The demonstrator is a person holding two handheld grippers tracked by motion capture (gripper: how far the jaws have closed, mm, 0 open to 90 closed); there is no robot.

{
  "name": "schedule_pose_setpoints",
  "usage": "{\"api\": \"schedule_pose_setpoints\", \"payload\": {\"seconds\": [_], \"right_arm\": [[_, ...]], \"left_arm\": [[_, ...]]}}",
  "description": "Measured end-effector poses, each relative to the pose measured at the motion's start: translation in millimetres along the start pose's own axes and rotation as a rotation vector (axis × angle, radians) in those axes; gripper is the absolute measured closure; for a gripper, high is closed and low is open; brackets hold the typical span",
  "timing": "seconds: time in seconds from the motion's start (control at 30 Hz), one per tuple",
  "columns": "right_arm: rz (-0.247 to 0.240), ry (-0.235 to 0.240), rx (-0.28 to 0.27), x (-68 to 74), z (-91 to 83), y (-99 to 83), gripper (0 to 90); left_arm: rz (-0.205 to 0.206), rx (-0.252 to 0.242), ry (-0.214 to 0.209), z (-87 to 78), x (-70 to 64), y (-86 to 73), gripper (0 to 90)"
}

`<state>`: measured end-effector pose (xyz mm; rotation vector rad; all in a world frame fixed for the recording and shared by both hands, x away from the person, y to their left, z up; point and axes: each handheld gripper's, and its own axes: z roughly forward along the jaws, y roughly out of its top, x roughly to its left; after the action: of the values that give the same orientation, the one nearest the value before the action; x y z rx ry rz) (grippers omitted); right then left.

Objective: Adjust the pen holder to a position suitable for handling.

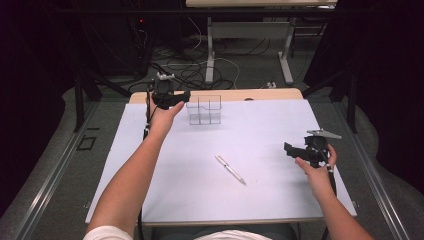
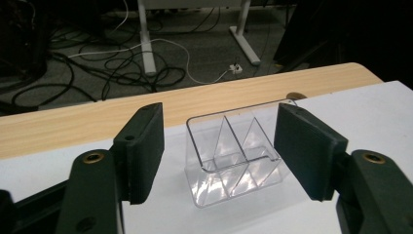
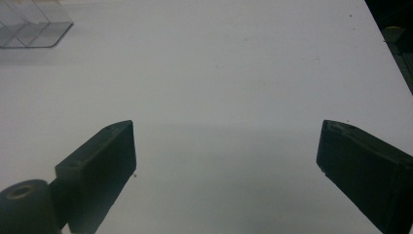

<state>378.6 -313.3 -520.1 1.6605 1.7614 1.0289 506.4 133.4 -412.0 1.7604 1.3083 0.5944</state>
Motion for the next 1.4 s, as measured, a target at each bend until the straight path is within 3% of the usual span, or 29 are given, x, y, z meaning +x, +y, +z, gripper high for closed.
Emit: {"api": "schedule_pose_setpoints", "payload": {"seconds": [0.13,0.47,0.8,1.03,1.4], "right_arm": [[0.002,0.005,0.001,-0.9,-0.3,-0.2,7.2],[0.002,0.009,0.006,-1.9,-0.1,-1.0,7.5],[0.006,0.015,0.011,-1.6,1.1,-1.6,8.0],[0.016,0.02,0.018,-1.3,2.1,-2.0,8.6],[0.011,0.03,0.019,0.7,2.3,-1.9,9.1]], "left_arm": [[-0.007,0.013,0.018,7.4,-0.1,4.6,40.1],[-0.015,0.062,0.01,26.0,-1.9,9.4,48.9],[-0.071,0.096,0.058,44.8,4.6,4.0,59.5],[-0.109,0.114,0.05,53.8,9.6,0.8,63.8],[-0.132,0.162,0.04,63.0,8.7,-3.7,72.2]]}}
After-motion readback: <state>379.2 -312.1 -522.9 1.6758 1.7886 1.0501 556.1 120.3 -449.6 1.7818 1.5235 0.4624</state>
